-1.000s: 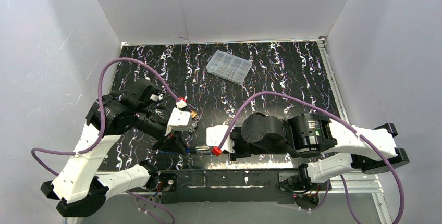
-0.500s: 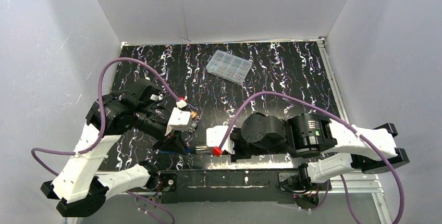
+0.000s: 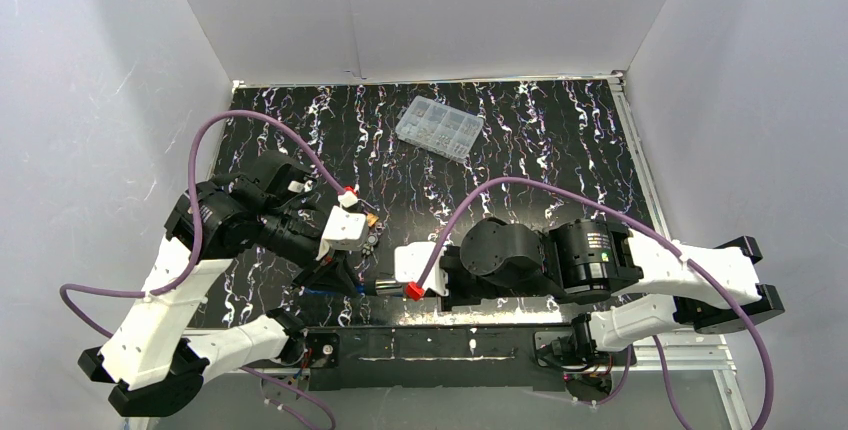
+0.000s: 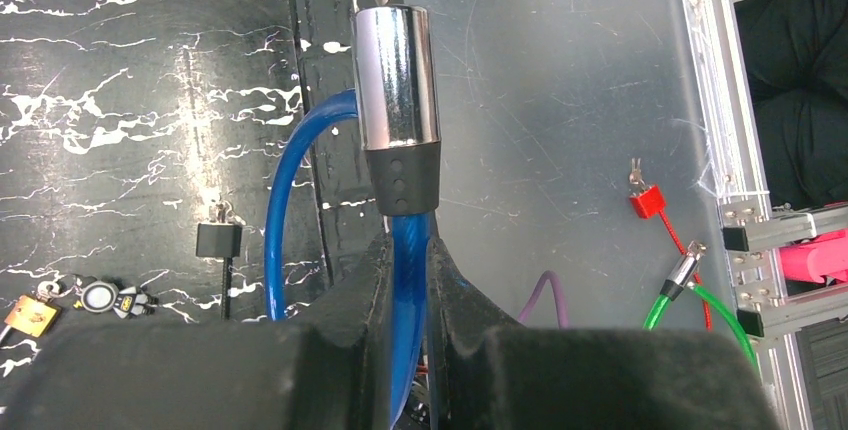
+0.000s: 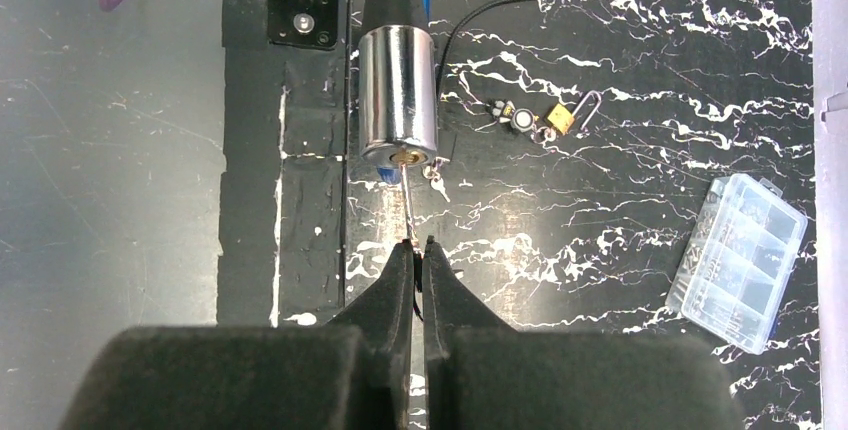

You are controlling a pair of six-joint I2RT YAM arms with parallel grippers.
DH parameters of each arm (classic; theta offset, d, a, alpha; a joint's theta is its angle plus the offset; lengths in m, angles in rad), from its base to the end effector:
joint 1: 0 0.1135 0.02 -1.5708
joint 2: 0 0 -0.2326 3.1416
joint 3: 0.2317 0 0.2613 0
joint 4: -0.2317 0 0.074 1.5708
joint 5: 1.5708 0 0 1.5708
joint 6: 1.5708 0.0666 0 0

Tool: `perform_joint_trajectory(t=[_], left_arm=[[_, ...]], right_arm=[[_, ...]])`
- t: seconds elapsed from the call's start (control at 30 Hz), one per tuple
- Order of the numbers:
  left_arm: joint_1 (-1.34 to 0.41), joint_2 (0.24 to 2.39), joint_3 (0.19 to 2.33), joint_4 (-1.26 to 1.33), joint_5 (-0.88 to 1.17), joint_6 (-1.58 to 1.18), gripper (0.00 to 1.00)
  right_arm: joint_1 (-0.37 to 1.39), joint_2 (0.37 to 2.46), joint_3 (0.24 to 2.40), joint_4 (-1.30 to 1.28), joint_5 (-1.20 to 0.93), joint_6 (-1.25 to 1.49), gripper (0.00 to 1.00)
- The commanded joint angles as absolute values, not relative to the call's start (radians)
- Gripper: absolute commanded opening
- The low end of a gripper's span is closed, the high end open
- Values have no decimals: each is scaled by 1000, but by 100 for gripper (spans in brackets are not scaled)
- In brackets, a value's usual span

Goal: Unlock with the key

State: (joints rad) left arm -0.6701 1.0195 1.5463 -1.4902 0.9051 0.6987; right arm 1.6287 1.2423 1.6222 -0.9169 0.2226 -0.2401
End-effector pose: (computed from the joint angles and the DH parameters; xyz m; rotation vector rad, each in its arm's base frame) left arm 0.0878 -0.1364 0.3968 1.7308 1.5652 -1.1112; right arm -0.0014 0.2787 0.4126 -1.6454 1.3855 0.5964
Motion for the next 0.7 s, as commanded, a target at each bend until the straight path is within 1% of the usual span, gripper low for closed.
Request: perform_joint_trajectory(t=[0.0, 0.5, 0.67], left_arm=[[-667, 1008, 1565, -1520, 970, 728, 0], [-666, 1003, 1559, -1522, 949, 743, 0], [-667, 997, 1559, -1521, 910, 767, 0]], right_arm=[[1616, 1220, 1615, -851, 241, -244, 1], [1615, 1243, 1654, -862, 190, -240, 1], [1615, 1274, 1690, -886, 170, -238, 1]])
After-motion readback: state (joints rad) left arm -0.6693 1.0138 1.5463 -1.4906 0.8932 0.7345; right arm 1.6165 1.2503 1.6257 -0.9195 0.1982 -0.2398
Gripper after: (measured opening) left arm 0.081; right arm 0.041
